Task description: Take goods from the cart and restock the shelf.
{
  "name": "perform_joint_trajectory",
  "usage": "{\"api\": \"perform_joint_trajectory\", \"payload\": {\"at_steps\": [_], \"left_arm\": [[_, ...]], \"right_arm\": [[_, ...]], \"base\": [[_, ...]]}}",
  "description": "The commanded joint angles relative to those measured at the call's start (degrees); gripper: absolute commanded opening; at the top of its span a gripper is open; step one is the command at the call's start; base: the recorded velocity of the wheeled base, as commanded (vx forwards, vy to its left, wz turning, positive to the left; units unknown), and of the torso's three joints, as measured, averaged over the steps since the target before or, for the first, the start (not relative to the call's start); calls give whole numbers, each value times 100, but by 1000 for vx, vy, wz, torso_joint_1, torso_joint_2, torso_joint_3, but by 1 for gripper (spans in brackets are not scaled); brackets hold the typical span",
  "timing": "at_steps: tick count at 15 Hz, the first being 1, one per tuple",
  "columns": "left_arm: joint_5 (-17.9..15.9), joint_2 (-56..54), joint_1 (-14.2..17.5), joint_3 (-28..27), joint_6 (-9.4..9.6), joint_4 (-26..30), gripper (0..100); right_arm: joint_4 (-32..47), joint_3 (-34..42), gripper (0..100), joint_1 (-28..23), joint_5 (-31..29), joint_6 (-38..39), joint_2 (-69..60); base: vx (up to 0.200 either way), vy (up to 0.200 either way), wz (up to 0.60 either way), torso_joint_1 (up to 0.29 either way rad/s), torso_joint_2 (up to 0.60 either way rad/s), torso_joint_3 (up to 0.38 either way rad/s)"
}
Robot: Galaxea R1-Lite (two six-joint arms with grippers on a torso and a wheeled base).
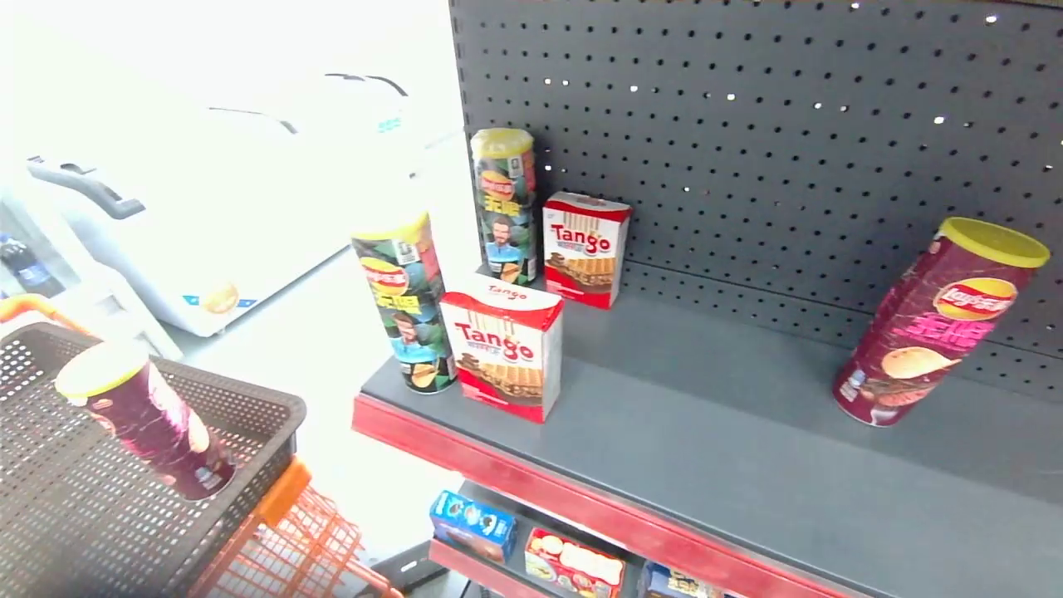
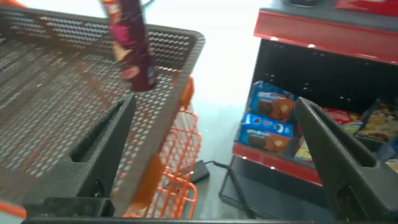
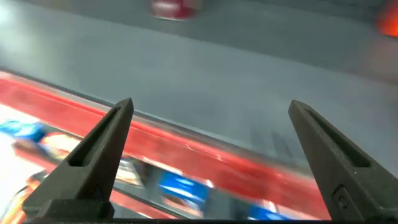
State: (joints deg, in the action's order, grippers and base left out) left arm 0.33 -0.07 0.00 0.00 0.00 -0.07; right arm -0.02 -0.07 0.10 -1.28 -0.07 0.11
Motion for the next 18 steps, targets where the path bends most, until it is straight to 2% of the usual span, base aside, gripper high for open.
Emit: {"api": "perform_joint_trajectory", "payload": {"at_steps": [1,10,11,12,13,14,15,16,17,18], "left_arm": [[2,7,0,0,0,-1,100],[-33,7,0,0,35,-1,100],[46,7,9,-53,62,-10,100],[90,42,9,-536,299,157,100],[152,385,18,-958,439,535,100],[240,710,18,-1239,448,710,100],[477,1431,18,-1775,457,807,100],[626,1783,26,-1890,466,781,100],[1479,2249,-457,-2021,519,623,100],[1479,2249,-457,-2021,519,623,100]], "right_arm": [[-6,7,100,-1,-4,-1,-2],[-6,7,100,-1,-4,-1,-2],[-6,7,100,-1,-4,-1,-2],[-6,7,100,-1,-4,7,-2],[-6,7,100,-1,-4,-1,-2],[-6,7,100,-1,-4,-1,-2],[-6,7,100,-1,-4,-1,-2],[-6,7,100,-1,-4,-1,-2],[-6,7,100,-1,-4,-1,-2],[-6,7,100,-1,-4,-1,-2]], "base": [[0,0,0,0,0,0],[0,0,0,0,0,0],[0,0,0,0,0,0],[0,0,0,0,0,0],[0,0,0,0,0,0],[0,0,0,0,0,0],[0,0,0,0,0,0],[0,0,0,0,0,0],[0,0,0,0,0,0],[0,0,0,0,0,0]]}}
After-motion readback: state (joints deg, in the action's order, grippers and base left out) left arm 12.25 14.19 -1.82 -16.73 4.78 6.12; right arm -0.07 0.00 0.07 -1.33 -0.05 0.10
